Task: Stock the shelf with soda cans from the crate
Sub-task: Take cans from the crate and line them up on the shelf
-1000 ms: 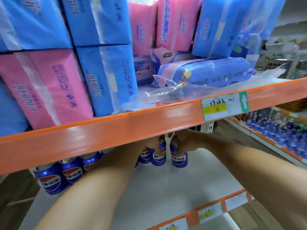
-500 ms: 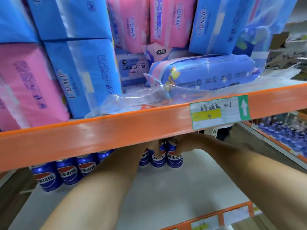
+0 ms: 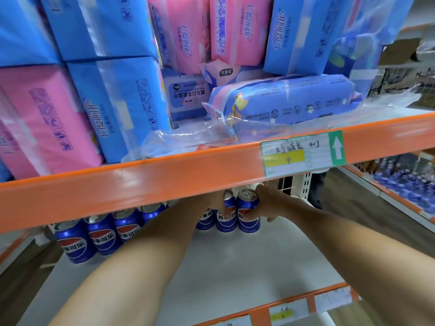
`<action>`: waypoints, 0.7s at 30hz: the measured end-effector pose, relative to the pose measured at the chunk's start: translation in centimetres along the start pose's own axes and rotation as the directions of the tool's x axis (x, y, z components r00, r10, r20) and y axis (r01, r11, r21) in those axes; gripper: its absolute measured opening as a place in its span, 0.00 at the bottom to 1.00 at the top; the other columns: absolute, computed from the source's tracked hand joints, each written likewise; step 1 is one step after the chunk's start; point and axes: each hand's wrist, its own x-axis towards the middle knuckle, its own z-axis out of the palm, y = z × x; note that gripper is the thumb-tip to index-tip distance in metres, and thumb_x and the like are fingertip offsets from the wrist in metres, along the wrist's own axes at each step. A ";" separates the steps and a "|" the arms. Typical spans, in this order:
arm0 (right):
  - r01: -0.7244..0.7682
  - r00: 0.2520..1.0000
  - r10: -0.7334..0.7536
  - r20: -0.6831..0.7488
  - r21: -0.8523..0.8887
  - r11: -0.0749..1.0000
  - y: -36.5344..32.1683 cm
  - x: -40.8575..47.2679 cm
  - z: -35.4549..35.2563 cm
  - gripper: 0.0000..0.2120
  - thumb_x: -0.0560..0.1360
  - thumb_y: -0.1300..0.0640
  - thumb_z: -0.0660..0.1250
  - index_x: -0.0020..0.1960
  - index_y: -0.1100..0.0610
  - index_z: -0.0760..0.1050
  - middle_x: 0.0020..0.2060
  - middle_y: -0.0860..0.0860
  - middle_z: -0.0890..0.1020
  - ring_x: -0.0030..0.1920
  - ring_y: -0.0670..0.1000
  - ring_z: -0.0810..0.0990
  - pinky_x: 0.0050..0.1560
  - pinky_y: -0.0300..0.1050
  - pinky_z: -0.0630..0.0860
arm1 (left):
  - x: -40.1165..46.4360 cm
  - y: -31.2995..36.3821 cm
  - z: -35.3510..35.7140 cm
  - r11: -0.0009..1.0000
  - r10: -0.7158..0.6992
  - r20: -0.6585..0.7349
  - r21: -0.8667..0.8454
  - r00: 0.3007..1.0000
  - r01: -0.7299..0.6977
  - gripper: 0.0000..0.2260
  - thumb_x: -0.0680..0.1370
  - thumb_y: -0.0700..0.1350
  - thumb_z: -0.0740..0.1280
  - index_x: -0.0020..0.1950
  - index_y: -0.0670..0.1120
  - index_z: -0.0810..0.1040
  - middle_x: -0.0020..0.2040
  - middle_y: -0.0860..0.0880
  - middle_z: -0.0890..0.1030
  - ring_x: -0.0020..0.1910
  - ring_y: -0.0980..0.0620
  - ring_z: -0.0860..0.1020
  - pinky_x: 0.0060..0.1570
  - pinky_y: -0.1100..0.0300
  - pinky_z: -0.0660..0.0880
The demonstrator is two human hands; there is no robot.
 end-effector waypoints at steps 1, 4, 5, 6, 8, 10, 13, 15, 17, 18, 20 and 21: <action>-0.003 1.000 0.003 0.009 0.015 1.000 0.0 0.0 0.2 0.25 0.62 0.48 0.80 0.54 0.55 0.77 0.46 0.52 0.81 0.43 0.52 0.83 0.32 0.44 0.83 | -0.3 0.1 -0.1 1.000 0.003 -0.029 -0.017 1.000 -0.004 0.31 0.64 0.54 0.82 0.63 0.50 0.75 0.50 0.54 0.79 0.47 0.49 0.77 0.54 0.50 0.75; -0.015 1.000 0.015 0.009 0.023 1.000 0.0 0.3 0.4 0.23 0.64 0.51 0.79 0.54 0.56 0.76 0.46 0.54 0.82 0.42 0.53 0.83 0.36 0.46 0.84 | -0.5 -0.1 0.4 1.000 -0.027 -0.063 0.003 0.998 0.027 0.21 0.71 0.50 0.79 0.56 0.47 0.73 0.44 0.51 0.77 0.44 0.50 0.72 0.48 0.56 0.68; -0.016 1.000 0.016 0.006 0.030 0.999 0.1 0.6 0.5 0.23 0.64 0.52 0.79 0.54 0.56 0.76 0.45 0.54 0.82 0.41 0.54 0.83 0.35 0.46 0.84 | -0.4 -0.1 0.5 0.999 -0.033 -0.072 0.022 0.997 0.035 0.19 0.72 0.50 0.78 0.53 0.47 0.71 0.40 0.52 0.74 0.43 0.50 0.72 0.46 0.56 0.67; -0.022 1.000 0.022 0.003 0.037 0.999 0.2 0.8 0.5 0.23 0.63 0.52 0.79 0.54 0.57 0.76 0.45 0.54 0.82 0.41 0.54 0.83 0.35 0.46 0.84 | -0.2 -0.2 0.6 0.998 -0.041 -0.078 0.038 0.996 0.044 0.18 0.72 0.50 0.77 0.51 0.48 0.69 0.39 0.52 0.72 0.42 0.50 0.71 0.46 0.56 0.66; -0.032 0.999 0.032 -0.005 0.038 0.999 0.4 1.3 0.5 0.24 0.62 0.52 0.79 0.55 0.57 0.75 0.46 0.55 0.82 0.42 0.55 0.84 0.38 0.49 0.85 | 0.1 -0.2 0.8 0.996 -0.044 -0.100 0.072 0.994 0.051 0.18 0.73 0.51 0.76 0.49 0.48 0.68 0.41 0.52 0.72 0.43 0.50 0.72 0.46 0.56 0.65; -0.041 0.999 0.042 -0.020 0.030 0.999 0.7 1.9 0.7 0.25 0.62 0.52 0.79 0.55 0.57 0.75 0.47 0.55 0.82 0.43 0.56 0.85 0.42 0.52 0.85 | 0.4 -0.3 1.1 0.992 -0.071 -0.099 0.095 0.993 0.080 0.16 0.74 0.51 0.75 0.48 0.48 0.69 0.42 0.51 0.73 0.44 0.49 0.73 0.46 0.55 0.66; -0.030 0.998 0.032 -0.046 0.029 0.999 1.0 2.8 1.0 0.26 0.63 0.53 0.80 0.57 0.56 0.75 0.49 0.54 0.82 0.46 0.55 0.84 0.43 0.50 0.84 | 0.9 -0.7 1.6 0.993 -0.110 -0.089 0.035 0.990 0.113 0.16 0.74 0.48 0.75 0.57 0.45 0.74 0.52 0.48 0.79 0.50 0.47 0.76 0.51 0.53 0.72; -0.019 0.998 0.020 -0.067 0.018 1.000 1.3 3.6 1.3 0.29 0.62 0.53 0.80 0.59 0.55 0.75 0.52 0.54 0.82 0.49 0.55 0.82 0.48 0.51 0.84 | 1.0 -0.7 1.5 0.993 -0.118 -0.095 -0.015 0.988 0.117 0.22 0.74 0.47 0.75 0.65 0.46 0.74 0.59 0.48 0.79 0.52 0.48 0.76 0.55 0.53 0.74; -0.013 0.995 0.012 -0.094 -0.005 1.000 1.5 4.2 1.5 0.31 0.61 0.53 0.81 0.61 0.55 0.75 0.53 0.53 0.82 0.52 0.55 0.81 0.52 0.52 0.82 | 1.0 -0.8 1.6 0.993 -0.113 -0.094 -0.029 0.989 0.111 0.23 0.73 0.47 0.76 0.66 0.47 0.74 0.60 0.49 0.79 0.55 0.48 0.77 0.58 0.52 0.75; -0.017 0.994 0.017 -0.104 -0.003 1.000 1.5 4.4 1.6 0.31 0.61 0.54 0.80 0.62 0.55 0.75 0.54 0.53 0.81 0.53 0.55 0.80 0.54 0.52 0.81 | 1.1 -0.9 1.7 0.994 -0.105 -0.088 -0.016 0.991 0.104 0.22 0.73 0.47 0.76 0.64 0.47 0.74 0.60 0.49 0.79 0.57 0.47 0.78 0.59 0.50 0.75; -0.003 0.993 0.006 -0.119 0.020 1.000 1.7 4.7 1.8 0.30 0.64 0.56 0.79 0.63 0.55 0.74 0.55 0.53 0.81 0.54 0.56 0.80 0.55 0.53 0.80 | 1.1 -0.9 1.9 0.994 -0.104 -0.078 0.023 0.991 0.106 0.18 0.74 0.47 0.74 0.61 0.47 0.74 0.58 0.48 0.79 0.58 0.46 0.78 0.60 0.49 0.74; 0.015 0.991 -0.011 -0.132 0.028 1.000 1.8 5.1 2.0 0.28 0.65 0.57 0.78 0.63 0.56 0.73 0.54 0.54 0.81 0.54 0.56 0.80 0.55 0.53 0.80 | 1.1 -0.9 1.9 0.994 -0.106 -0.093 0.024 0.990 0.109 0.17 0.75 0.47 0.73 0.61 0.47 0.74 0.57 0.49 0.79 0.58 0.46 0.77 0.60 0.50 0.73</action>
